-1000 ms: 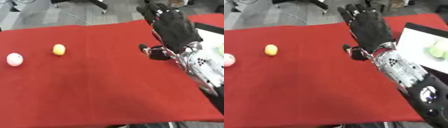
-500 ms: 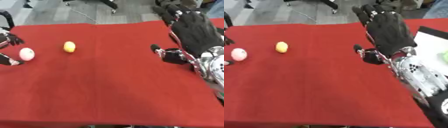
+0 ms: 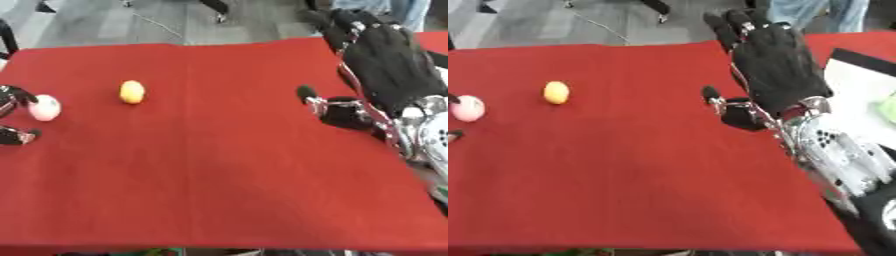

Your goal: Pick up the objects with one hand, pass them to the other hand, and then place them into the box on the other side of the table.

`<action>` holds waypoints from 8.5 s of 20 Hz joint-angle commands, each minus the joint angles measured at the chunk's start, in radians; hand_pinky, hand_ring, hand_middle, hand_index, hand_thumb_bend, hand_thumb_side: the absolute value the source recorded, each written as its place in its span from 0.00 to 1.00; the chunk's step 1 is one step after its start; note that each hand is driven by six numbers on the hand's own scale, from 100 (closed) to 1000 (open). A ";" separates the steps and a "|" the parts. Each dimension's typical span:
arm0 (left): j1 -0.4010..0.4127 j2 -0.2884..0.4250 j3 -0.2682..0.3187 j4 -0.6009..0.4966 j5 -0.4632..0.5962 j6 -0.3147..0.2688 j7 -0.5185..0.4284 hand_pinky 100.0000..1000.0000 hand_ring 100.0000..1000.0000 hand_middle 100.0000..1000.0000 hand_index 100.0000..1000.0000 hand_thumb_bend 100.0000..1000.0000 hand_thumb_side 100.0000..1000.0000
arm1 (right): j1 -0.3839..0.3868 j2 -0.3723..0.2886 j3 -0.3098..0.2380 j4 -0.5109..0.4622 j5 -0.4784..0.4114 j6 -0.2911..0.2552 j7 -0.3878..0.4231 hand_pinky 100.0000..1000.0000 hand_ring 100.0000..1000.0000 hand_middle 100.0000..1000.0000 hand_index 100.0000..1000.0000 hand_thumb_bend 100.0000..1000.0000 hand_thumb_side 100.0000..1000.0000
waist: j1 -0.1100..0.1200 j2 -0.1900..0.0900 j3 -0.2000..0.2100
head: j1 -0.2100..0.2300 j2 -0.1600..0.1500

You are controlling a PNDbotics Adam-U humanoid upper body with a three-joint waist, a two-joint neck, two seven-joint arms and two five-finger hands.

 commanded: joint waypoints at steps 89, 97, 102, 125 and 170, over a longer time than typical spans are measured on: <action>-0.164 -0.493 -0.425 -0.921 1.328 -0.172 -1.088 0.64 0.35 0.26 0.52 0.00 0.25 | -0.049 0.036 0.075 -0.021 -0.081 -0.012 0.036 0.22 0.77 0.74 0.84 0.31 0.23 | 0.005 -0.022 0.011 | -0.106 -0.003; -0.163 -0.486 -0.408 -0.954 1.457 -0.080 -1.216 0.64 0.35 0.26 0.52 0.00 0.24 | -0.047 0.036 0.077 -0.021 -0.078 -0.002 0.011 0.17 0.74 0.69 0.79 0.23 0.18 | 0.006 -0.021 0.011 | -0.109 -0.003; -0.162 -0.477 -0.403 -0.966 1.534 -0.021 -1.294 0.64 0.35 0.26 0.53 0.00 0.23 | -0.046 0.035 0.075 -0.021 -0.066 0.014 -0.028 0.11 0.70 0.58 0.62 0.07 0.13 | 0.006 -0.020 0.012 | -0.110 -0.003; -0.150 -0.463 -0.410 -0.977 1.611 0.043 -1.352 0.69 0.44 0.41 0.67 0.00 0.78 | -0.039 0.030 0.081 -0.021 -0.112 0.042 -0.162 0.05 0.61 0.43 0.22 0.00 0.00 | 0.006 -0.018 0.010 | -0.113 -0.003; 0.309 -0.115 0.133 -1.114 1.778 0.145 -1.290 0.72 0.48 0.46 0.72 0.00 0.72 | 0.225 -0.367 -0.393 0.532 -0.236 0.600 -0.054 0.05 0.69 0.64 0.88 0.61 0.47 | 0.038 -0.014 0.110 | -0.409 -0.003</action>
